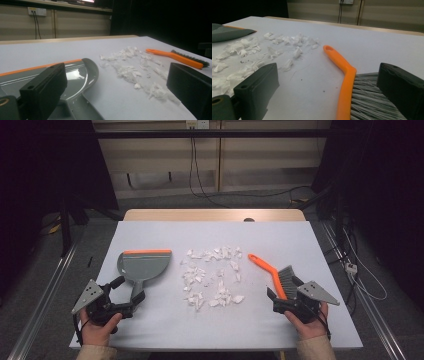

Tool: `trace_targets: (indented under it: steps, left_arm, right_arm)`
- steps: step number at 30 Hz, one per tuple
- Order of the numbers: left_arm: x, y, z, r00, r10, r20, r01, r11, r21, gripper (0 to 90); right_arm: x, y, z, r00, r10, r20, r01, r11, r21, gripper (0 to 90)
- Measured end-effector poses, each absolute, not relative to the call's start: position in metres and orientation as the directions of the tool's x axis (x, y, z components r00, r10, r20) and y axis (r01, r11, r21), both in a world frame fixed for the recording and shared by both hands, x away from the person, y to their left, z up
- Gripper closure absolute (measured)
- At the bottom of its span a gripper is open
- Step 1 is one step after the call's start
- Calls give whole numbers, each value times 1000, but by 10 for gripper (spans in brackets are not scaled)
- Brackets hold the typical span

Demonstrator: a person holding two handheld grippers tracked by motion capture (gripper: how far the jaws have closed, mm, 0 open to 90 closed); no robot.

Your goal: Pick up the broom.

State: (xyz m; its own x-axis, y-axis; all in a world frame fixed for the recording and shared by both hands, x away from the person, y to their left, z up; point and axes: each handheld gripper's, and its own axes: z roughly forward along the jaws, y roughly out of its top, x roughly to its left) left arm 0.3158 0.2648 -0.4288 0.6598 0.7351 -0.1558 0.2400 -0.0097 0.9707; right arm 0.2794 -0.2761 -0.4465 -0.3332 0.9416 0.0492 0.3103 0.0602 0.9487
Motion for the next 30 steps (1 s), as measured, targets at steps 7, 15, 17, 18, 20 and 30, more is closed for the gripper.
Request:
trace_targets:
  steps: [7,15,17,18,20,30]
  left_arm:
    - [317,263,-428,668,729,-148,233,-16,972,27]
    - [316,261,-428,670,728,-146,226,-12,974,27]
    - [316,262,-427,673,725,-148,225,-10,974,27]
    - [315,262,-427,672,725,-149,224,-7,975,28]
    - [315,262,-427,671,726,-153,219,2,976,28]
    - [316,260,-427,678,720,-148,217,-3,976,32]
  right_arm:
    - [282,-276,-447,-328,944,46,316,64,947,33]
    - [294,-272,-435,-331,944,7,336,111,935,59]
    - [298,-270,-430,-335,942,-1,342,123,932,62]
    - [302,-270,-429,-338,941,-2,343,125,931,69]
    - [310,-269,-426,-348,937,11,359,123,925,92]
    - [360,-267,-425,-344,939,17,495,165,853,200]
